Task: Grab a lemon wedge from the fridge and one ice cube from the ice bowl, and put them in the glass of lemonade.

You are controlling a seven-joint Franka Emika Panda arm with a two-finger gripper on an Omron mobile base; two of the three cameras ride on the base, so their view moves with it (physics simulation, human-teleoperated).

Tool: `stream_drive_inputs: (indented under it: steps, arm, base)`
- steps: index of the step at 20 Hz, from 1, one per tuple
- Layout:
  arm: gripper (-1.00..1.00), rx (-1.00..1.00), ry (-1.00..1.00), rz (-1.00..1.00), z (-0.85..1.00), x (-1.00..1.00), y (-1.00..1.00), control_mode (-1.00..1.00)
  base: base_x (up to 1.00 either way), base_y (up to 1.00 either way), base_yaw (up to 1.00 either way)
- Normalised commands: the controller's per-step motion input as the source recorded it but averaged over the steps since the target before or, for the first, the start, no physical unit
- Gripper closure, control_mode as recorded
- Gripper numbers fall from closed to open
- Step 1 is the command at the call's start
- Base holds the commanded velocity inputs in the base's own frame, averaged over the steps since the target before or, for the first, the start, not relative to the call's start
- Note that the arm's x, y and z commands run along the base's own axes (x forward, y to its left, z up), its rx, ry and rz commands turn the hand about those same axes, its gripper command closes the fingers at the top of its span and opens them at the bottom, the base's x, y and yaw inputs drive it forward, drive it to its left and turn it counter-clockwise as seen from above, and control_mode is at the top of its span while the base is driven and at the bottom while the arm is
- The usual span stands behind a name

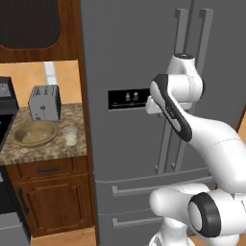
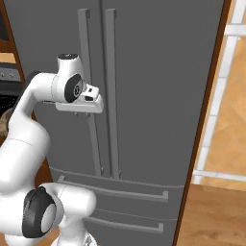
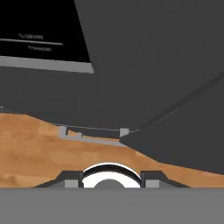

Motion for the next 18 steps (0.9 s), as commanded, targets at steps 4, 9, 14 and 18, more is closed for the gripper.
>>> stream_drive_inputs:
  steps: [4, 9, 14, 18]
  arm:
    - [-1.00, 0.00, 0.19, 0.00, -0.17, -0.19, 0.00, -1.00]
    - [-1.00, 0.03, 0.10, 0.00, -0.46, -0.55, -0.07, -1.00]
    - [-1.00, 0.00, -0.05, 0.00, -0.12, -0.69, 0.01, -1.00]
    - [-1.00, 0.00, -0.03, -0.09, -0.01, -0.26, 0.38, -1.00]
  base:
    - [0.00, 0.00, 0.00]
    - [0.00, 0.00, 0.00]
    - [0.00, 0.00, 0.00]
    - [0.00, 0.00, 0.00]
